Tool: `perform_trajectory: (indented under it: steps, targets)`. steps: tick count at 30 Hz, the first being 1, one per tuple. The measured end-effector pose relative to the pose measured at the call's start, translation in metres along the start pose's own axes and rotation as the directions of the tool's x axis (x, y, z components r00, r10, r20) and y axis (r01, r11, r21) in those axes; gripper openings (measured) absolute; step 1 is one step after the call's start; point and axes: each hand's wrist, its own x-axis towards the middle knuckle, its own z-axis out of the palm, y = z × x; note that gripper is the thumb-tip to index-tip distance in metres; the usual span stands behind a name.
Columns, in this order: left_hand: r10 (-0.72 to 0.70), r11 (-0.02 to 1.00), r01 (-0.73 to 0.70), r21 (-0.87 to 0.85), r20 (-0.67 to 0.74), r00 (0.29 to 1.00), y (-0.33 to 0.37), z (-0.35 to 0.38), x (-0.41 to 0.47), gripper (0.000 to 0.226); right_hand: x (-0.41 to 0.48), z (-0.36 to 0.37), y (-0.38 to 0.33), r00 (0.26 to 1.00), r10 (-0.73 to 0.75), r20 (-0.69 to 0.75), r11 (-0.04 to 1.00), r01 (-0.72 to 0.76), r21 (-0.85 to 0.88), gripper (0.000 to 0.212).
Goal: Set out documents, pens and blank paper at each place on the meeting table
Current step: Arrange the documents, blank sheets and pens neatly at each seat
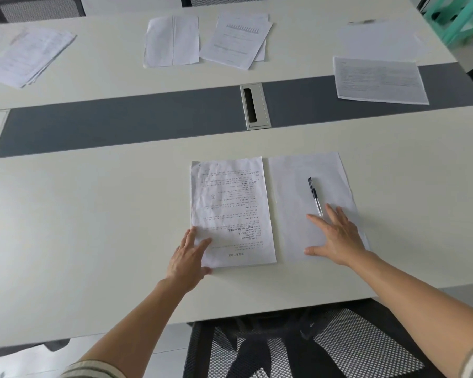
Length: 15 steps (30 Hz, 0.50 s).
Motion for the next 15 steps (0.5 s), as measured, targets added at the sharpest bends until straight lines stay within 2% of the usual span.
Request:
perform_trajectory:
  steps: [3, 5, 7, 9, 11, 15]
  targets:
    - [-0.020, 0.999, 0.021, 0.025, -0.024, 1.000, 0.004, -0.003, -0.004, 0.073, -0.007, -0.004, -0.003, 0.999, -0.008, -0.039, 1.000, 0.008, 0.017, 0.090]
    - [-0.054, 0.998, 0.053, -0.022, -0.073, 0.996, 0.008, -0.008, -0.012, 0.063, -0.018, -0.008, -0.007, 0.989, -0.029, -0.148, 0.997, 0.038, 0.060, 0.075]
    - [-0.105, 0.986, 0.087, -0.145, -0.123, 0.987, 0.015, -0.014, -0.025, 0.052, -0.033, -0.013, -0.014, 0.969, -0.044, -0.244, 0.982, 0.087, 0.170, 0.051]
    - [-0.185, 0.925, 0.119, -0.361, -0.152, 0.971, 0.024, -0.022, -0.045, 0.040, -0.053, -0.017, -0.023, 0.966, -0.043, -0.256, 0.943, 0.124, 0.310, 0.034]
    - [-0.253, 0.827, 0.125, -0.549, -0.165, 0.953, 0.036, -0.031, -0.075, 0.030, -0.079, -0.021, -0.032, 0.967, -0.056, -0.248, 0.899, 0.157, 0.409, 0.025]
    - [-0.275, 0.733, 0.093, -0.674, -0.169, 0.946, 0.059, -0.029, -0.152, 0.018, -0.131, -0.017, -0.039, 0.951, -0.176, -0.252, 0.830, 0.282, 0.481, 0.018]
